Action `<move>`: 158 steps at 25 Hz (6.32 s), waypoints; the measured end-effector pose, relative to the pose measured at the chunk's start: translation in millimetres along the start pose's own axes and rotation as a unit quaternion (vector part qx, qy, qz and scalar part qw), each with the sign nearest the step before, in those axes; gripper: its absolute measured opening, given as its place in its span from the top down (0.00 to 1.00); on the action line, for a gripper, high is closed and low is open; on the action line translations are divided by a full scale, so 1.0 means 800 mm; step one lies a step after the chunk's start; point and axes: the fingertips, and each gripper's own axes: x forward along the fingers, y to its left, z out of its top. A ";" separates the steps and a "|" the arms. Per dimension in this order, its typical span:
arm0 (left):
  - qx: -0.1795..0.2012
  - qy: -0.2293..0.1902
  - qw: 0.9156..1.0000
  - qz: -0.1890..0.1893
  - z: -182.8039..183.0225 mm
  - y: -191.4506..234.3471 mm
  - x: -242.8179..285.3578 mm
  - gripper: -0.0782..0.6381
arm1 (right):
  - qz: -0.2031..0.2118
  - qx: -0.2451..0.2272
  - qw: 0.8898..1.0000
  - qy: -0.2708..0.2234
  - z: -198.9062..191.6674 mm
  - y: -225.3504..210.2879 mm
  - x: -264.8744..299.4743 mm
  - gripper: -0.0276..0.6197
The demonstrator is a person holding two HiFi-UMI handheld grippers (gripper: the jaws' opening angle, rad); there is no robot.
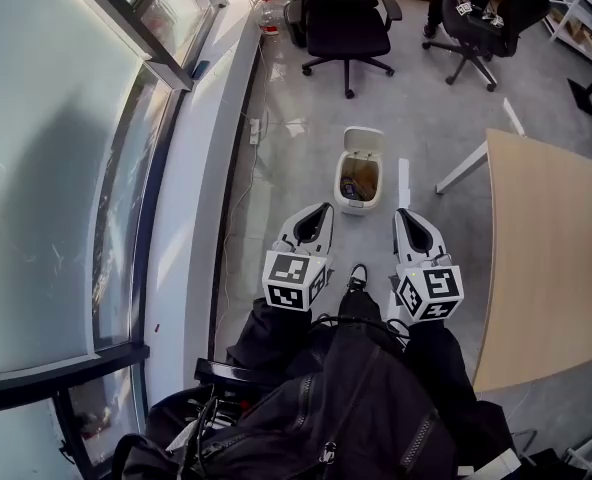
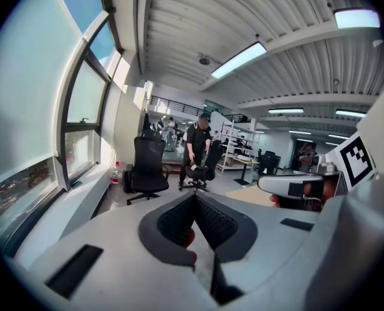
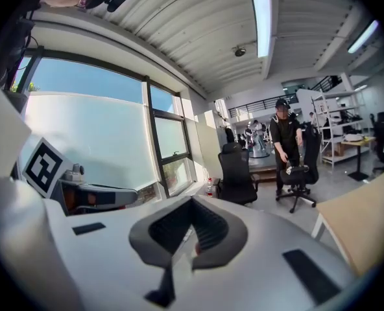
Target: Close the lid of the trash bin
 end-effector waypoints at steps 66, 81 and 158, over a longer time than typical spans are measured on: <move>-0.157 0.358 0.917 0.073 -0.424 0.199 0.221 0.89 | 0.102 -0.109 0.930 0.336 -0.407 -0.199 0.416 0.95; -0.179 0.394 0.898 0.080 -0.485 0.195 0.182 0.89 | 0.091 -0.222 0.909 0.340 -0.397 -0.294 0.557 0.89; -0.194 0.443 0.873 0.060 -0.611 0.138 0.077 0.89 | 0.223 -0.220 0.794 0.521 -0.782 -0.207 0.434 0.68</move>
